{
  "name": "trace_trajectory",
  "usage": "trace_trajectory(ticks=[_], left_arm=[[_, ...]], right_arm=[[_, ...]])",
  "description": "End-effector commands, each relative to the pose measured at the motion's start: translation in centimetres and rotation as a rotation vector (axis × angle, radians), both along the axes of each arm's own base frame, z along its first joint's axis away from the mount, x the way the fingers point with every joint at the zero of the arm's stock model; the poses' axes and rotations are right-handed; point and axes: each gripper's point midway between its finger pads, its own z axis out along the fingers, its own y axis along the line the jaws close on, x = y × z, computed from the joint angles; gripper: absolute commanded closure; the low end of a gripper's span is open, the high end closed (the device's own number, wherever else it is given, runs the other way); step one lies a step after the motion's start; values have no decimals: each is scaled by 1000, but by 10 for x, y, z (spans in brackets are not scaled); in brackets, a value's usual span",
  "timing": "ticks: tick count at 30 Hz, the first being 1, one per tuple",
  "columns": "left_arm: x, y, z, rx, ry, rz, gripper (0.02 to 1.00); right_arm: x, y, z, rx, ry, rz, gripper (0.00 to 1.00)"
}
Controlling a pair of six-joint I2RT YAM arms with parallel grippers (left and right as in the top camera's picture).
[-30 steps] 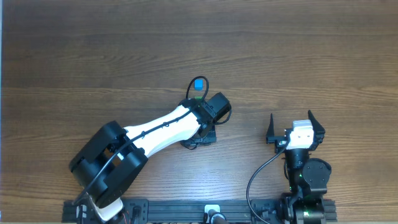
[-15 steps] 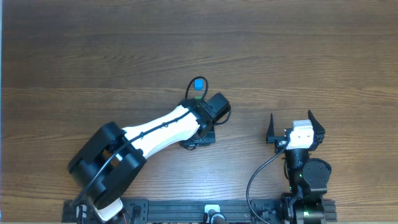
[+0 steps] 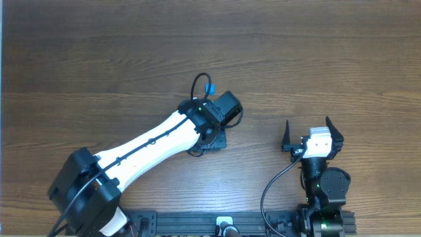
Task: Stack Cubes
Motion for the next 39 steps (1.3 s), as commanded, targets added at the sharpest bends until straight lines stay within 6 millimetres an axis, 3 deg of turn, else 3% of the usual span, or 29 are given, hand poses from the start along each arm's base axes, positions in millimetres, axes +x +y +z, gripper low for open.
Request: trace_trajectory(ticks=[1,7,15,24,39], left_arm=[[27,-10,36,-49,-117,1,849],[48,-2,44,-58,-143,11,862],[63,9,22,-53,-71,22,877],[67,-5,2,-87,-31,-30,879],[65,-6,-12,-77,4,-49,879]], right_arm=[[0,0,-1,4,0,2,7],[0,0,-1,4,0,2,9],[0,0,-1,4,0,2,7],[0,0,-1,4,0,2,7],[0,0,-1,4,0,2,7]])
